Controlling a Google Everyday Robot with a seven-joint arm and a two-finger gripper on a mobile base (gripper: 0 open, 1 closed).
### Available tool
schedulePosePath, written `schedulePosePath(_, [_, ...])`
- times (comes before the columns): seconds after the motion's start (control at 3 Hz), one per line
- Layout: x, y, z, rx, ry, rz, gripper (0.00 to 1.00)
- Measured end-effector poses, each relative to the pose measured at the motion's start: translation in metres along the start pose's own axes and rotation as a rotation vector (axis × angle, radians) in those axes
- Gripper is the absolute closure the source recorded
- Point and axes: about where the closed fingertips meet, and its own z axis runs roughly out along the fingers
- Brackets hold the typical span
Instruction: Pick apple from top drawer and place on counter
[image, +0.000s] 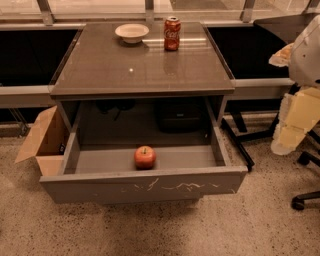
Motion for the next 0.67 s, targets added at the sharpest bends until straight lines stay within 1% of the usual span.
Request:
schedulePosePath(0.33, [-0.019, -0.009, 0.032, -0.051, -0.113, -0.026, 0.0])
schedulePosePath(0.67, [-0.051, -0.019, 0.075, -0.117, -0.269, -0.048, 0.0])
